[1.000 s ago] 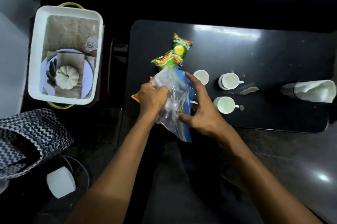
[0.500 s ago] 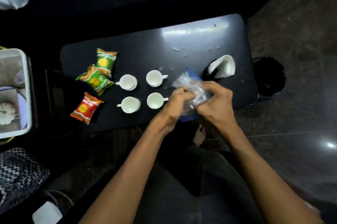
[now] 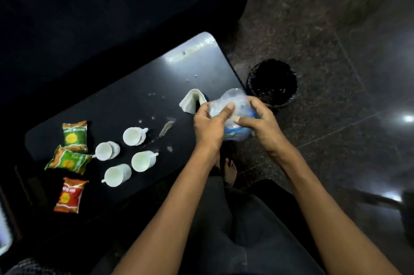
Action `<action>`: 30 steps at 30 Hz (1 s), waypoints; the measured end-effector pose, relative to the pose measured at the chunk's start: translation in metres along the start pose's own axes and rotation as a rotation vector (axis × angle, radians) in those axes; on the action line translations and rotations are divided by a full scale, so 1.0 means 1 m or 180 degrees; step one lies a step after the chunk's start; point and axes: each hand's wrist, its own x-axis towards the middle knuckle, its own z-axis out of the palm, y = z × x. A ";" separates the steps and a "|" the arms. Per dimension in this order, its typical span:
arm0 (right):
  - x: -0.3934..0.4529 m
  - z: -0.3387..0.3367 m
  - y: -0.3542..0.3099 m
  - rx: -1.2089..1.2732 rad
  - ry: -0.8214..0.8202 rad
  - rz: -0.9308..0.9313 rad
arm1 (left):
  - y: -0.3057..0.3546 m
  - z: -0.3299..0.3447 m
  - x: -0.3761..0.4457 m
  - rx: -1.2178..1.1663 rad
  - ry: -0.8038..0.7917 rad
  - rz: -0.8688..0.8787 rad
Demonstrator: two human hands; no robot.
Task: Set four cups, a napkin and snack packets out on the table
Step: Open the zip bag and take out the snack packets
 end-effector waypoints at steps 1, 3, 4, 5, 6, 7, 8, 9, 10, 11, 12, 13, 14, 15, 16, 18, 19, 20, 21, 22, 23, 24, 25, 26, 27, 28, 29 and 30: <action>0.002 -0.009 0.003 -0.0173 0.0036 0.0059 | 0.000 0.006 0.008 0.0183 0.0134 -0.0039; 0.000 -0.025 0.009 -0.0852 0.0203 -0.0105 | -0.001 0.016 0.023 0.0525 0.0350 -0.0071; 0.000 -0.032 0.011 -0.1162 0.0282 -0.0308 | -0.001 0.025 0.030 0.0640 0.0346 -0.0068; 0.001 -0.037 0.011 -0.1405 0.0317 -0.0481 | -0.002 0.035 0.037 0.0745 0.0265 -0.0065; 0.003 -0.042 0.013 -0.1636 0.0320 -0.0584 | -0.003 0.046 0.044 0.0853 0.0127 -0.0068; 0.006 -0.045 0.014 -0.1896 0.0335 -0.0595 | -0.007 0.057 0.051 0.0989 -0.0048 -0.0085; 0.011 -0.047 0.016 -0.2131 0.0387 -0.0534 | -0.009 0.068 0.055 0.1129 -0.0255 -0.0109; 0.018 -0.052 0.020 -0.2269 0.0521 -0.0433 | -0.014 0.081 0.060 0.1244 -0.0464 -0.0145; 0.026 -0.060 0.024 -0.2302 0.0717 -0.0352 | -0.018 0.094 0.065 0.1304 -0.0666 -0.0172; 0.035 -0.070 0.030 -0.2246 0.0946 -0.0281 | -0.021 0.106 0.070 0.1300 -0.0831 -0.0208; 0.045 -0.081 0.038 -0.2122 0.1175 -0.0237 | -0.025 0.118 0.075 0.1255 -0.0962 -0.0288; 0.055 -0.090 0.045 -0.1968 0.1342 -0.0186 | -0.029 0.127 0.079 0.1177 -0.1108 -0.0398; 0.068 -0.103 0.054 -0.1788 0.1476 -0.0082 | -0.033 0.139 0.084 0.1184 -0.1254 -0.0539; 0.082 -0.115 0.060 -0.1626 0.1587 0.0051 | -0.038 0.152 0.090 0.1256 -0.1377 -0.0645; 0.098 -0.128 0.068 -0.1527 0.1657 0.0183 | -0.044 0.165 0.097 0.1378 -0.1440 -0.0710; 0.126 -0.150 0.081 -0.1549 0.1673 0.0408 | -0.057 0.190 0.112 0.1545 -0.1487 -0.0824; 0.144 -0.164 0.090 -0.1582 0.1644 0.0523 | -0.067 0.205 0.124 0.1599 -0.1479 -0.0844; 0.162 -0.178 0.099 -0.1619 0.1617 0.0612 | -0.074 0.220 0.136 0.1635 -0.1491 -0.0869; 0.179 -0.191 0.108 -0.1659 0.1575 0.0701 | -0.082 0.234 0.147 0.1623 -0.1485 -0.0917; 0.196 -0.204 0.117 -0.1698 0.1562 0.0726 | -0.089 0.249 0.160 0.1588 -0.1471 -0.0979; 0.210 -0.213 0.122 -0.1723 0.1542 0.0773 | -0.095 0.260 0.172 0.1585 -0.1441 -0.1036; 0.228 -0.224 0.132 -0.1756 0.1534 0.0845 | -0.103 0.272 0.186 0.1628 -0.1395 -0.1126; 0.244 -0.234 0.140 -0.1769 0.1529 0.0962 | -0.113 0.283 0.202 0.1665 -0.1357 -0.1229; 0.262 -0.243 0.151 -0.1788 0.1537 0.1060 | -0.121 0.293 0.217 0.1732 -0.1324 -0.1312; 0.279 -0.252 0.158 -0.1854 0.1571 0.1114 | -0.130 0.303 0.232 0.1785 -0.1296 -0.1386; 0.294 -0.258 0.166 -0.1991 0.1633 0.1139 | -0.135 0.309 0.245 0.1829 -0.1293 -0.1439; 0.309 -0.265 0.174 -0.2117 0.1660 0.1199 | -0.144 0.317 0.259 0.1858 -0.1302 -0.1454; 0.324 -0.271 0.182 -0.2263 0.1652 0.1180 | -0.151 0.323 0.272 0.1927 -0.1313 -0.1437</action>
